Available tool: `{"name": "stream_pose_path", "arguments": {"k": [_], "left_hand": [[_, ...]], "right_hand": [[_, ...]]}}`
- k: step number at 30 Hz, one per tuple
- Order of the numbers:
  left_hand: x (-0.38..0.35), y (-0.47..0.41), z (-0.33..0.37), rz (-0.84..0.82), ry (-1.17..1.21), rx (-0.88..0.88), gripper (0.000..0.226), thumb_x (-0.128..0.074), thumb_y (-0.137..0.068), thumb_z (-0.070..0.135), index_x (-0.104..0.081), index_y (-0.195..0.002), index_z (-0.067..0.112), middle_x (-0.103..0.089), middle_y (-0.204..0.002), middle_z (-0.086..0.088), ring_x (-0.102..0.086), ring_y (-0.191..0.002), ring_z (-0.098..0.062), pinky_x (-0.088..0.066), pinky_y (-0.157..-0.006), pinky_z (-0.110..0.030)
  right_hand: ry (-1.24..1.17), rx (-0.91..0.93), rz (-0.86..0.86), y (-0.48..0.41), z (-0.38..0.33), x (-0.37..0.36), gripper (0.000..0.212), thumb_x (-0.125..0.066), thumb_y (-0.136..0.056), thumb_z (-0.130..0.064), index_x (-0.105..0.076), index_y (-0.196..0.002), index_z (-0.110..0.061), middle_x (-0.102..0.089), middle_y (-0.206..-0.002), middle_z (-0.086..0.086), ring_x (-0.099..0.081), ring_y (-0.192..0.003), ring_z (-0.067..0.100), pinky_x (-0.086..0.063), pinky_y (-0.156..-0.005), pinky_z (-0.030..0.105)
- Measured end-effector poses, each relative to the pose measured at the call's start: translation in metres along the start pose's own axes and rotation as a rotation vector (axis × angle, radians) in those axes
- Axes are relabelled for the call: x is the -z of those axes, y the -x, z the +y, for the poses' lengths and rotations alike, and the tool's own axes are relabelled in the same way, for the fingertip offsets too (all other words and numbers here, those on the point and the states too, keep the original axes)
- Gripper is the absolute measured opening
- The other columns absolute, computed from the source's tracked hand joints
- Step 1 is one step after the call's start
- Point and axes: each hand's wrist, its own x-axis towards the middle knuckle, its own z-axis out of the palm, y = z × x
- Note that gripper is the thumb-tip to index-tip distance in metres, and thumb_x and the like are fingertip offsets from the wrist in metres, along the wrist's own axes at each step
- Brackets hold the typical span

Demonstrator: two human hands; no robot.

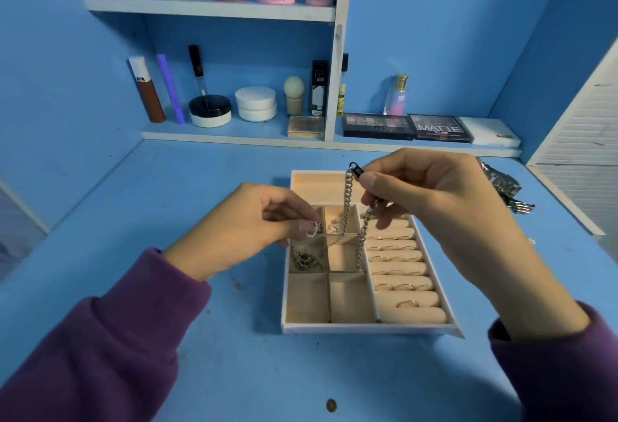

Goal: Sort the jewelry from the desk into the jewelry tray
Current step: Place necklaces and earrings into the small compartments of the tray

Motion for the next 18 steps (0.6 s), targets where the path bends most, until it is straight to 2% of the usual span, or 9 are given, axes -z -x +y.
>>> {"name": "stream_pose_path", "arguments": {"k": [6, 10, 14, 18], "left_hand": [[-0.001, 0.003, -0.007, 0.028, -0.057, 0.006, 0.013, -0.071, -0.075, 0.004, -0.072, -0.08, 0.016, -0.073, -0.076, -0.004, -0.067, -0.07, -0.009, -0.052, -0.064, -0.017], [0.0, 0.002, -0.008, 0.043, -0.11, 0.015, 0.012, -0.07, -0.076, 0.008, -0.072, -0.08, 0.019, -0.074, -0.072, -0.002, -0.068, -0.068, -0.013, -0.054, -0.073, -0.028], [0.0, 0.003, -0.006, 0.032, -0.155, -0.013, 0.015, -0.07, -0.076, 0.008, -0.072, -0.078, 0.023, -0.074, -0.077, 0.002, -0.069, -0.069, -0.01, -0.053, -0.071, -0.023], [0.0, 0.001, -0.005, 0.046, -0.283, -0.039, 0.012, -0.072, -0.075, 0.016, -0.072, -0.078, 0.028, -0.073, -0.081, 0.004, -0.066, -0.077, -0.013, -0.052, -0.075, -0.025]], "right_hand": [[0.06, -0.069, -0.001, 0.003, 0.012, -0.006, 0.004, -0.068, -0.079, -0.005, -0.069, -0.075, -0.003, -0.067, -0.063, 0.012, -0.064, -0.054, 0.019, -0.058, -0.059, 0.031], [0.282, -0.067, 0.017, 0.005, 0.026, -0.009, 0.008, -0.069, -0.078, -0.011, -0.069, -0.07, -0.014, -0.068, -0.061, 0.005, -0.067, -0.054, 0.015, -0.054, -0.059, 0.03], [0.523, -0.062, -0.048, 0.006, 0.033, -0.012, 0.01, -0.07, -0.075, -0.019, -0.069, -0.065, -0.022, -0.064, -0.055, -0.008, -0.056, -0.055, 0.005, -0.045, -0.058, 0.022], [0.683, -0.089, -0.062, 0.004, 0.036, -0.017, 0.013, -0.066, -0.077, -0.025, -0.066, -0.064, -0.027, -0.062, -0.063, -0.01, -0.054, -0.067, 0.01, -0.045, -0.065, 0.031]]}}
